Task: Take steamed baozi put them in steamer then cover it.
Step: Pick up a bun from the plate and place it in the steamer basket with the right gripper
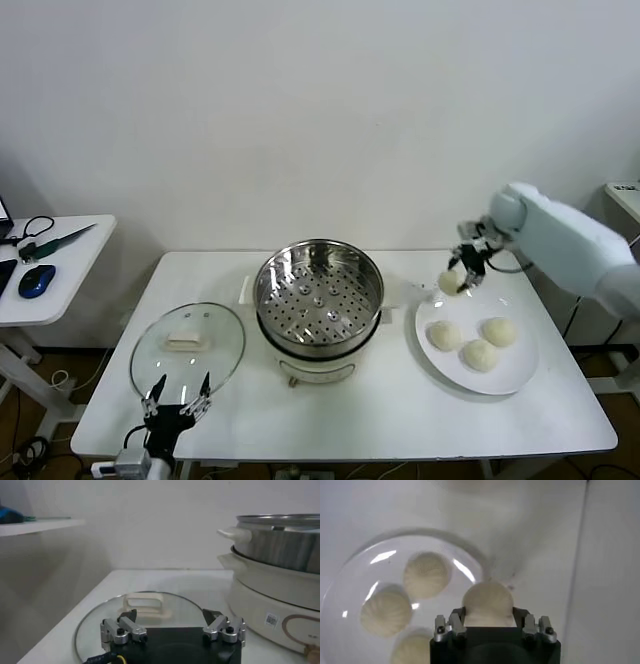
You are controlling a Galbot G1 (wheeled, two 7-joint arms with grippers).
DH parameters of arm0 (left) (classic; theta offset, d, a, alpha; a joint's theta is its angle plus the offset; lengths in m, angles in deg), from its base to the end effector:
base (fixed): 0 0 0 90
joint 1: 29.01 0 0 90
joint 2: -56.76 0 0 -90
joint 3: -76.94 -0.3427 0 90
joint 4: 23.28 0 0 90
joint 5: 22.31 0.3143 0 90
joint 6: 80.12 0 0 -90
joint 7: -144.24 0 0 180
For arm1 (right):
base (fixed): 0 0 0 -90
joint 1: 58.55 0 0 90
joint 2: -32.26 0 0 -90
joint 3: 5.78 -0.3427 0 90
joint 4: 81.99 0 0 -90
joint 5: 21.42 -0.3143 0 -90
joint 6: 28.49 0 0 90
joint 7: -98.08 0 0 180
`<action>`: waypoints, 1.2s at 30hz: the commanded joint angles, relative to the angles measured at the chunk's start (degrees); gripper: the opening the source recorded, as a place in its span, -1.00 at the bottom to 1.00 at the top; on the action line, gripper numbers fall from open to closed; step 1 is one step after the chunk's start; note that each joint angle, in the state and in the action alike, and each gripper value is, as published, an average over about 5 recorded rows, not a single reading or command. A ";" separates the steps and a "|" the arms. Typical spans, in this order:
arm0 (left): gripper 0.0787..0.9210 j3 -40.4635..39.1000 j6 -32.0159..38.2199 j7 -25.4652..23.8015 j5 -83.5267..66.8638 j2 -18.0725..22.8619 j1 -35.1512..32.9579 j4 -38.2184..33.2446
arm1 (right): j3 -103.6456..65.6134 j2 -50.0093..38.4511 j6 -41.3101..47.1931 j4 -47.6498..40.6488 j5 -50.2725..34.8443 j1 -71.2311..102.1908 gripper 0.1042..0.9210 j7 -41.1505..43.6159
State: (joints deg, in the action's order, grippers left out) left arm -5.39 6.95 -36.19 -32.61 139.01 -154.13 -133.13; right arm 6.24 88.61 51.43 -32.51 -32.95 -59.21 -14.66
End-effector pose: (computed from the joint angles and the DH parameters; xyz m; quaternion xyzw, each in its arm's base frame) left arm 0.1082 0.0709 -0.3555 0.0358 -0.9880 -0.0001 0.1501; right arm 0.5853 -0.1085 -0.0430 0.5629 -0.4750 0.6122 0.2878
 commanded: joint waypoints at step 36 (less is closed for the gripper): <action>0.77 0.11 0.28 0.97 -0.58 -0.38 0.77 0.32 | 4.22 29.49 -33.32 -10.64 27.22 5.29 0.32 -13.47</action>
State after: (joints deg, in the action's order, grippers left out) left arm -5.29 7.26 -35.33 -33.13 138.71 -153.44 -132.98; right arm 11.99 115.50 20.33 -36.24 -10.08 -58.23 -26.36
